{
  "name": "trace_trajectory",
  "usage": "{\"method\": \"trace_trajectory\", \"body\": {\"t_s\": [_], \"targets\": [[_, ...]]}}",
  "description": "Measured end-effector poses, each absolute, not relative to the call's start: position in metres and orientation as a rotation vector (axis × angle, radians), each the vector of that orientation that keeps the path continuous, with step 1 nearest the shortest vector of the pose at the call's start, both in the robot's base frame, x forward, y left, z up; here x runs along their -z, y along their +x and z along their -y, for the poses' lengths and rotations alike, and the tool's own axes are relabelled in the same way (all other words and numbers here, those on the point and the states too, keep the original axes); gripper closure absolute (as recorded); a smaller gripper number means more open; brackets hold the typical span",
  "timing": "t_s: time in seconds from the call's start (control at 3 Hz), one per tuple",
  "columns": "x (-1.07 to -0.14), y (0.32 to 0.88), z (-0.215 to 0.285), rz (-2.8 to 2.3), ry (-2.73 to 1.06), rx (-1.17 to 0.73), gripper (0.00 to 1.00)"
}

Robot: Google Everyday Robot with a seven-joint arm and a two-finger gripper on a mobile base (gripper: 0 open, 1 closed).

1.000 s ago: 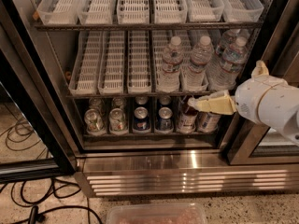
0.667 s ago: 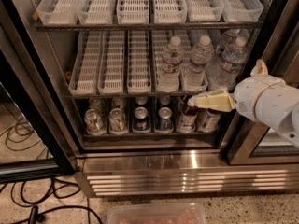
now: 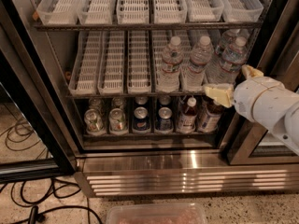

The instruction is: Pick water bottle from middle shelf of fridge

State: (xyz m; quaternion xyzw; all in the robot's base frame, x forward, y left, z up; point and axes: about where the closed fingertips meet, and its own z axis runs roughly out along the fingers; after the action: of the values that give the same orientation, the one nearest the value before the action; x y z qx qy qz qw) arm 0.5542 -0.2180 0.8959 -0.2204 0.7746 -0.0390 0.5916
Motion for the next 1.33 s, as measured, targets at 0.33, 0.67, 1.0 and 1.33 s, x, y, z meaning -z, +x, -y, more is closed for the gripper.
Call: {"method": "trace_trajectory", "body": {"t_s": [0.33,0.67,1.0,1.33], "targets": [[-0.897,0.554,0.218,-1.800,-0.512,0.093,0.41],[-0.897,0.554,0.218,-1.800,-0.511,0.093,0.26],[-0.898,0.556,0.218,-1.796,-0.508,0.096,0.27],[-0.903,0.566,0.230,-1.773,-0.469,0.138,0.24]]}}
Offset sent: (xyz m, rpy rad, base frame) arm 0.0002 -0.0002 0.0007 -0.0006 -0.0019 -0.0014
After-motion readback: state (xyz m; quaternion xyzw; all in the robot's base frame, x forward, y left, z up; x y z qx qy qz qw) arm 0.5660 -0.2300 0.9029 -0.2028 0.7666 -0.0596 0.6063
